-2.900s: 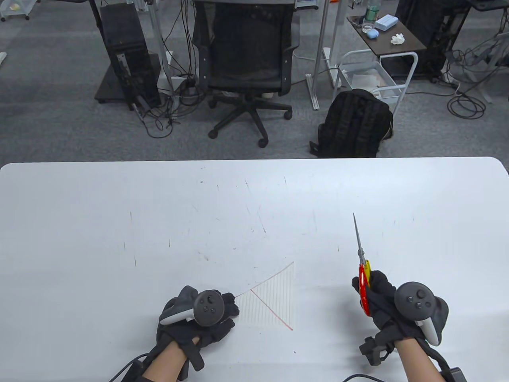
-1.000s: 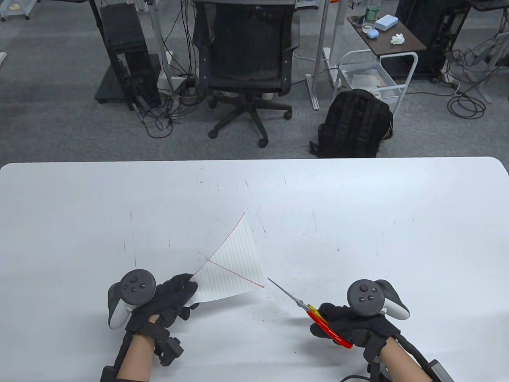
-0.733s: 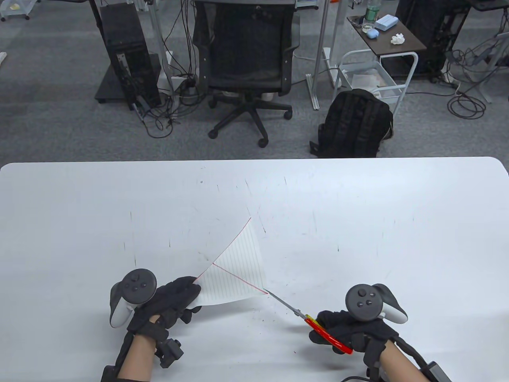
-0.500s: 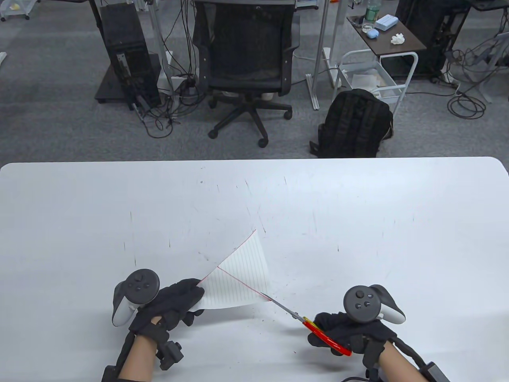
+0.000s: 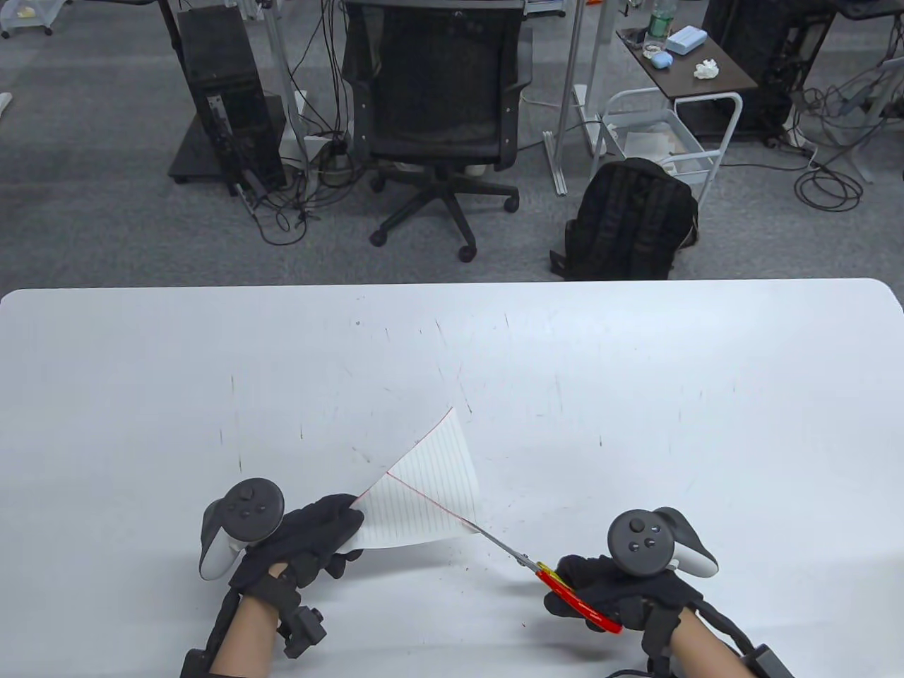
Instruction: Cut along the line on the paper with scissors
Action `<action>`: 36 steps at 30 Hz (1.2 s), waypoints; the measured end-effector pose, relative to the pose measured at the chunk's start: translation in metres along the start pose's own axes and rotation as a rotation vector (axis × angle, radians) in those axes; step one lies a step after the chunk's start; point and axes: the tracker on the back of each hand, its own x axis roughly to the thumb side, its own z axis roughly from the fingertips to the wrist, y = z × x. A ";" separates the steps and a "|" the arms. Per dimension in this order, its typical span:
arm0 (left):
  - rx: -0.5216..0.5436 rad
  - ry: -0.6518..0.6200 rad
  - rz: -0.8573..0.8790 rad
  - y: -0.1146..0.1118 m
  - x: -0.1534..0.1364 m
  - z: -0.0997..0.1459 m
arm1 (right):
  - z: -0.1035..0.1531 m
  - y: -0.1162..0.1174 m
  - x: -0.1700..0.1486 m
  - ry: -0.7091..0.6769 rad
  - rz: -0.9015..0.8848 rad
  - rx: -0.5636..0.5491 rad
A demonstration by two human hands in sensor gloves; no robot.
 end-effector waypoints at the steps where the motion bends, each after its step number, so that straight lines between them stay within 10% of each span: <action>1: -0.002 -0.001 0.002 0.000 0.000 0.000 | 0.000 0.000 0.000 -0.002 0.001 0.002; 36: -0.009 0.009 0.013 -0.002 -0.001 0.000 | 0.000 -0.001 0.000 0.002 0.043 -0.086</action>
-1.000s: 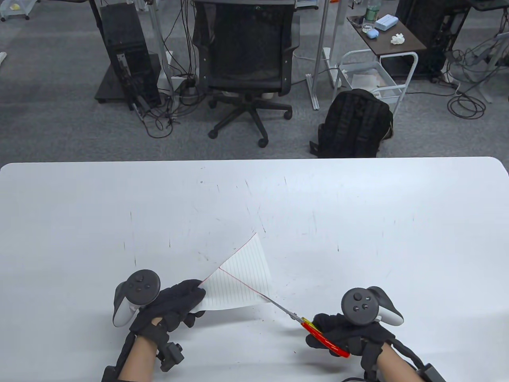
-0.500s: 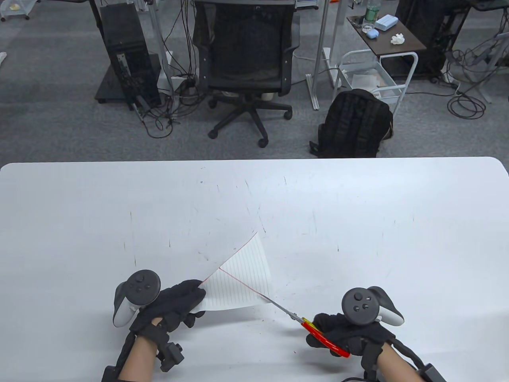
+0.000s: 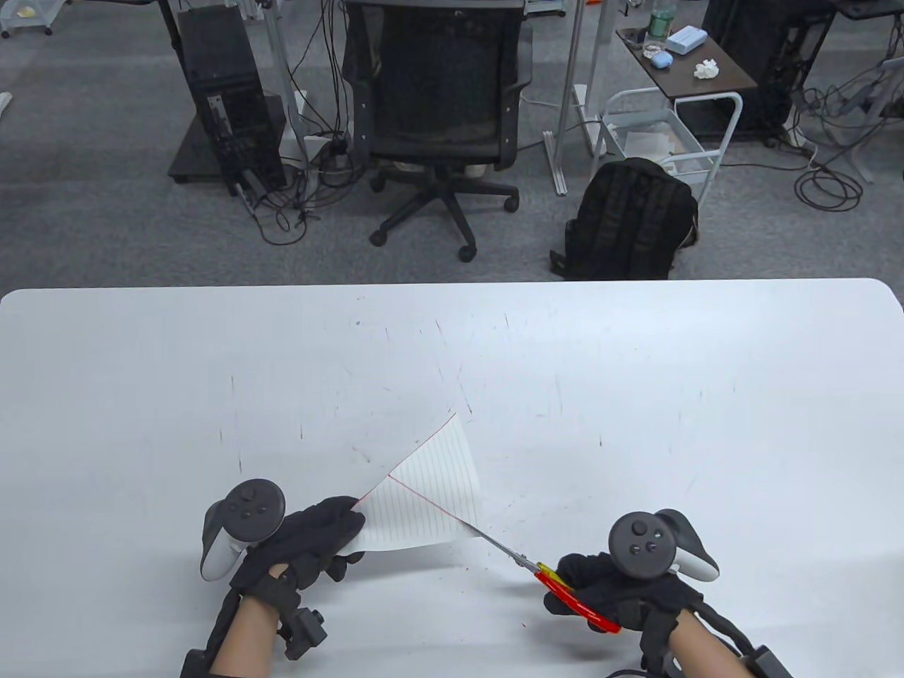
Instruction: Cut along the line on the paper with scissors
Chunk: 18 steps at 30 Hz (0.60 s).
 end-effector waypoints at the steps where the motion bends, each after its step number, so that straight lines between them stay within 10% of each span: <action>1: 0.000 0.000 -0.001 0.000 0.000 0.000 | 0.000 0.000 0.000 0.000 0.000 0.000; 18: 0.008 0.000 -0.006 0.001 -0.001 0.000 | 0.000 0.000 -0.001 -0.031 -0.027 -0.011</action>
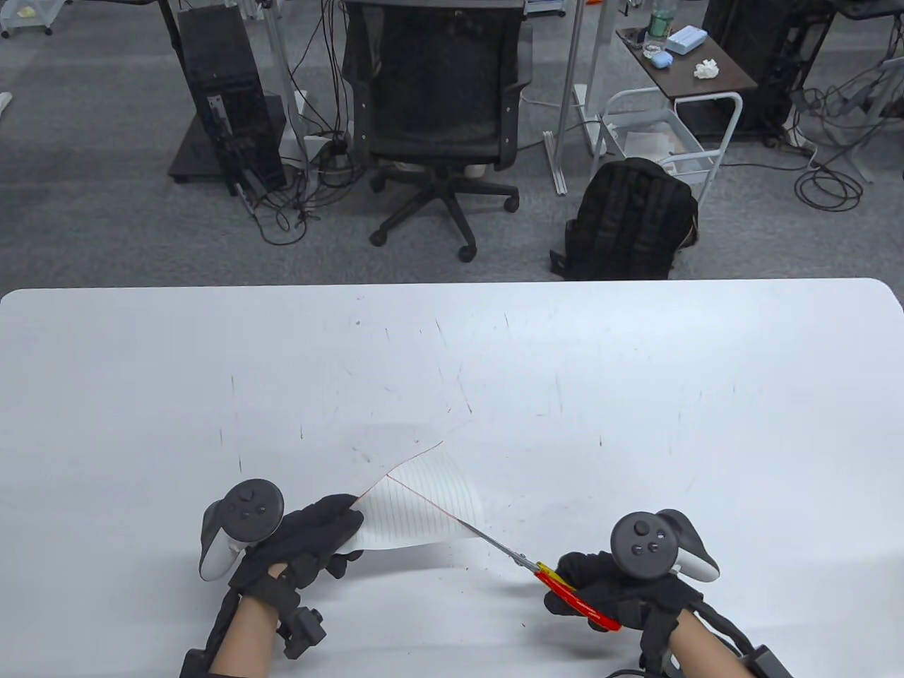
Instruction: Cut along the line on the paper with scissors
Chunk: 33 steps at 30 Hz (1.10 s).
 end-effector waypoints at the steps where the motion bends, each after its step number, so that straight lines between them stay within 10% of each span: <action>1: -0.002 0.001 0.001 0.000 0.000 0.000 | 0.000 0.000 0.000 -0.001 -0.013 0.018; 33: -0.091 -0.036 -0.053 -0.018 0.011 -0.005 | -0.001 0.005 0.002 -0.011 -0.040 0.120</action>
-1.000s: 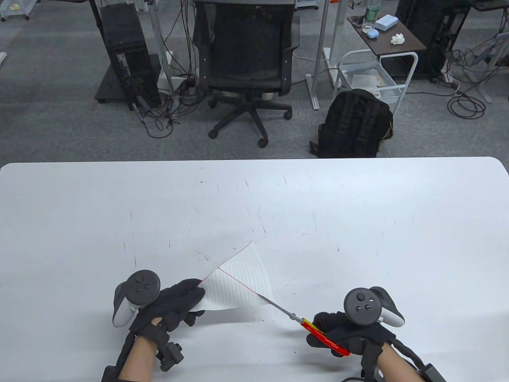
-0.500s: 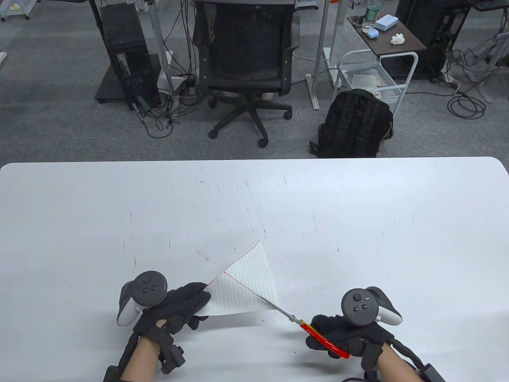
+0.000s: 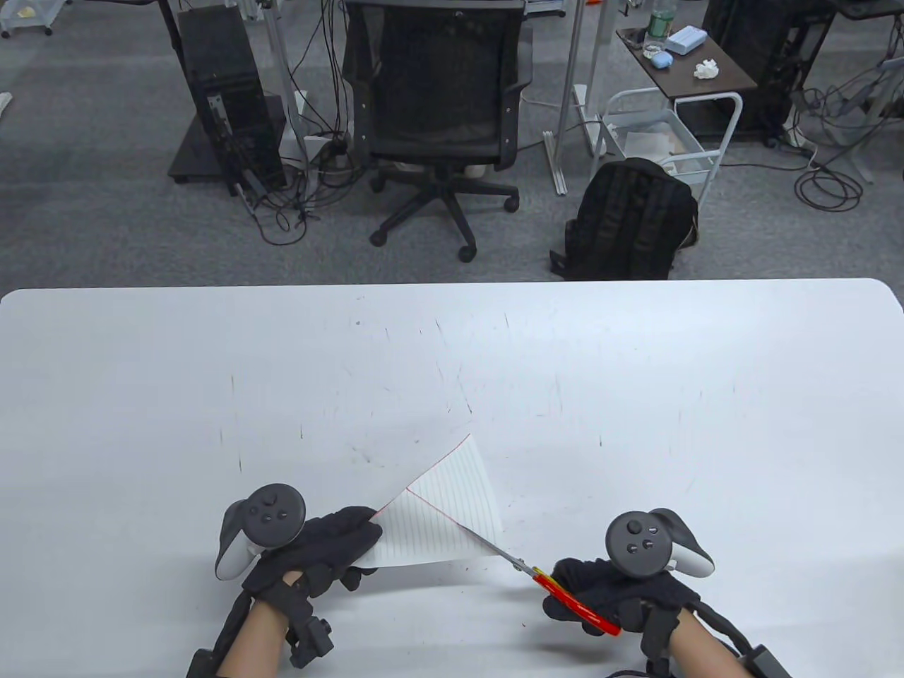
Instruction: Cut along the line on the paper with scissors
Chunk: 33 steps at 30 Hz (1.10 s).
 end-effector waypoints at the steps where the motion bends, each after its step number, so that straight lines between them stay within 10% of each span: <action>1: 0.000 0.000 -0.001 0.000 0.000 0.000 | 0.000 0.000 0.000 0.001 0.000 -0.001; 33: -0.008 0.007 -0.035 0.000 -0.002 -0.001 | 0.000 -0.003 0.000 -0.009 0.021 -0.120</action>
